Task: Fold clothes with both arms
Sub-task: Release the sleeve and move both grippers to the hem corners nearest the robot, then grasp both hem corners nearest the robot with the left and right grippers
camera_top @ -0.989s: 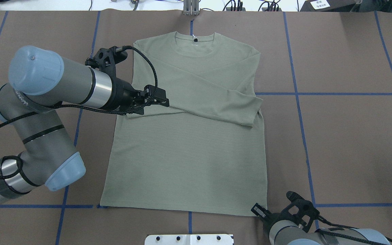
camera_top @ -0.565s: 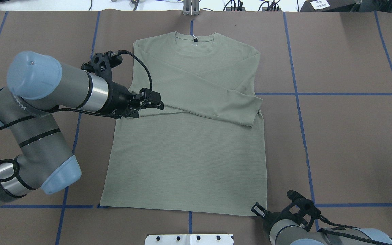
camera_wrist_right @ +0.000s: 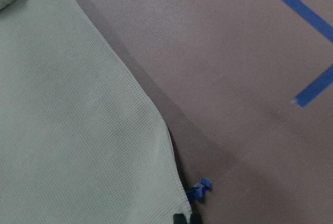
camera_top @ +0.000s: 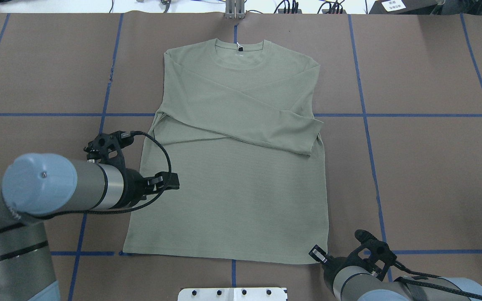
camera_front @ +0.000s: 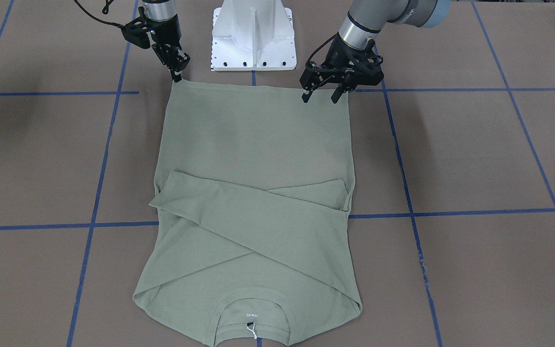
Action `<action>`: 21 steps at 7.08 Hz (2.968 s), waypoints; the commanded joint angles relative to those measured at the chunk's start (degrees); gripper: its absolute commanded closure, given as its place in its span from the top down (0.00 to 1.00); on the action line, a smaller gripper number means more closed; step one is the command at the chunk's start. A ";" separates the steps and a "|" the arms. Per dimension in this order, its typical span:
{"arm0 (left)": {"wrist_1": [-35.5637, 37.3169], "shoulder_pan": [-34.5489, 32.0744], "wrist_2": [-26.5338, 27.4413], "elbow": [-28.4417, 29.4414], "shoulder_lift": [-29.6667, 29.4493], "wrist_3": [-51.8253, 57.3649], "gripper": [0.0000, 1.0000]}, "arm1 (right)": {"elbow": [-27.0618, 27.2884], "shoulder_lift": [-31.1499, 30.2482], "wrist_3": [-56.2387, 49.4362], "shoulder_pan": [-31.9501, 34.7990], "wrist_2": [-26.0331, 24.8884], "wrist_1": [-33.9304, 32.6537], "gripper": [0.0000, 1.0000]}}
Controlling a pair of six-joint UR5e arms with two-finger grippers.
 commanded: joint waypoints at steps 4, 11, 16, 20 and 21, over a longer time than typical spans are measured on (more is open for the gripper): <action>1.00 11.43 7.20 -0.97 8.67 -12.66 0.89 | 0.23 0.17 -0.97 1.02 1.92 -0.01 0.00; 1.18 12.50 7.20 1.57 8.67 -12.85 0.78 | 0.58 -0.01 -1.23 1.81 2.99 -0.09 0.00; 1.35 12.24 7.02 2.11 8.84 -12.85 0.00 | 0.67 0.08 -1.15 1.90 2.90 -0.36 0.00; 1.62 11.71 6.76 -2.53 10.15 -13.72 0.00 | 3.81 -0.53 -1.15 2.86 3.16 -0.79 0.00; 1.62 12.32 6.58 -8.29 13.21 -13.90 0.00 | 4.18 -0.45 -1.15 2.86 3.95 -3.15 0.00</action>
